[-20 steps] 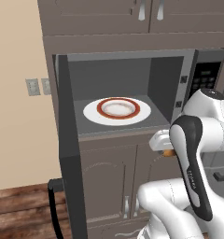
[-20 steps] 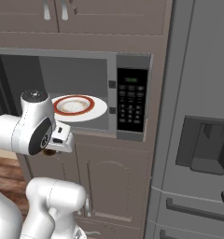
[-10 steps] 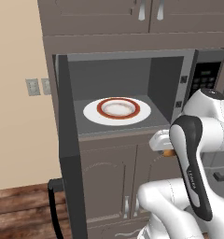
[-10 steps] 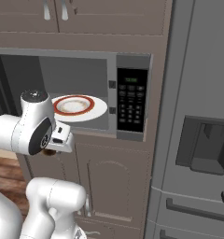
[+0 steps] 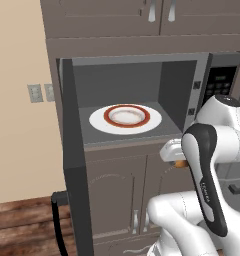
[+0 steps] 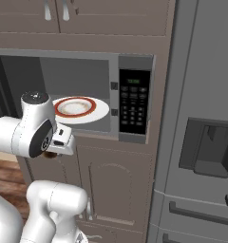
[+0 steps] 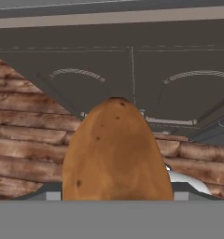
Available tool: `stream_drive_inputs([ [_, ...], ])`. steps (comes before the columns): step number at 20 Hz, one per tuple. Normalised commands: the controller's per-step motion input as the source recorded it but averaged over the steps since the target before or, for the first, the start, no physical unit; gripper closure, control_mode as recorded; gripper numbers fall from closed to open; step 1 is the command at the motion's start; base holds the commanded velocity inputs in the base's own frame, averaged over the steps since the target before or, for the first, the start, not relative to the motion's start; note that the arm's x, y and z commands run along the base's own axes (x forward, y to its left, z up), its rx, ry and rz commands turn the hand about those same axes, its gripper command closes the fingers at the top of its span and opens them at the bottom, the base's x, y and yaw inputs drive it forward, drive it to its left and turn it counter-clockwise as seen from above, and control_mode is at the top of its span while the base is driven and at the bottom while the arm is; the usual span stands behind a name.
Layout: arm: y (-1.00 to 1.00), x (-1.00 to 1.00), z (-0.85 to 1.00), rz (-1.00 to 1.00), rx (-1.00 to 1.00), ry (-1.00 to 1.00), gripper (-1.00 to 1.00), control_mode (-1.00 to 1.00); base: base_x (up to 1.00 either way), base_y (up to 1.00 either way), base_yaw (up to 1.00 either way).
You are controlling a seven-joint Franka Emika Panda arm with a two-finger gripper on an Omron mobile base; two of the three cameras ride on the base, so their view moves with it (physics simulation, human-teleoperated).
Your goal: Retrieve the reheated potato from the microwave, then place the potato, cheese, and condiment on the cutting board.
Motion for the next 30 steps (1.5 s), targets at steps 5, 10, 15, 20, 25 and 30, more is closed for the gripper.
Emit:
stream_drive_inputs([
  [5, 0.0, 0.0, 0.0, 0.0, 0.0, 0.0, 1.0, 1.0, 0.0, 0.0, 0.0],
  [10, 0.0, 0.0, 0.0, 0.0, 0.0, 0.0, 1.0, 1.0, -0.13, -0.01, 0.0],
  [15, 0.0, 0.0, 0.0, 0.0, 0.0, 0.0, 1.0, 1.0, -0.52, -0.06, 0.0],
  [20, 0.0, 0.0, 0.0, 0.0, 0.0, 0.0, 1.0, 1.0, -0.51, -0.06, 0.0],
  [25, 0.0, 0.0, 0.0, 0.0, 0.0, 0.0, 1.0, 1.0, -0.51, -0.04, 0.04],
  [30, 0.0, 0.0, 0.0, 0.0, 0.0, 0.0, 1.0, 1.0, -0.55, -0.08, 0.01],
])
